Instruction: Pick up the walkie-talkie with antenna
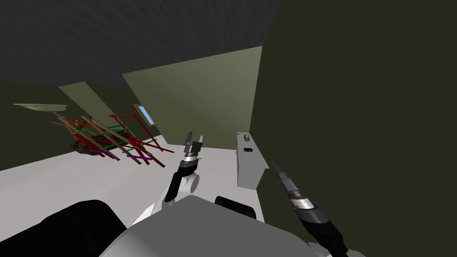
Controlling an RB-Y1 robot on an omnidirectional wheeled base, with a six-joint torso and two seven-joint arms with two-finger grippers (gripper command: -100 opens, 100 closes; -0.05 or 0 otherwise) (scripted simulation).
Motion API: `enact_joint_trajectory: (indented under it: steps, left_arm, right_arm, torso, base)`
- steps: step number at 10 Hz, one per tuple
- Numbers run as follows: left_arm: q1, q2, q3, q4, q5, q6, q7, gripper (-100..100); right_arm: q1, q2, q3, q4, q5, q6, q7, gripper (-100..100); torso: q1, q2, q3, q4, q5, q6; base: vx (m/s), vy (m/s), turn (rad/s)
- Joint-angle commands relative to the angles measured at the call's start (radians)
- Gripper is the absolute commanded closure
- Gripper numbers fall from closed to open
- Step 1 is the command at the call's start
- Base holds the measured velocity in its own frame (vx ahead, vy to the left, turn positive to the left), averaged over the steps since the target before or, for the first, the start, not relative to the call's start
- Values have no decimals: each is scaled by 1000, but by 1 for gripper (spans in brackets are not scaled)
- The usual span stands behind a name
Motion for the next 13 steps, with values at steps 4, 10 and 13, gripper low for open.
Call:
enact_joint_trajectory:
  steps: [4, 10, 13]
  left_arm:
    - [0, 0, 0, 0, 0, 0, 0, 0]
    - [0, 0, 0, 0, 0, 0, 0, 0]
    - [0, 0, 0, 0, 0, 0, 0, 0]
  right_arm:
    - [33, -135, 56, 119, 126, 28, 54, -100]
    - [50, -275, 126, 278, 261, 54, 116, -100]
    - [53, -332, 153, 327, 302, 63, 139, -100]
  torso:
    - [2, -1, -1, 0, 0, 0]
    - [2, -5, -3, -1, 1, 0]
    - [3, -8, -4, -2, 1, 0]
  base:
    - [-31, 62, 107]
    - [19, 57, 97]
    - [57, 75, 109]
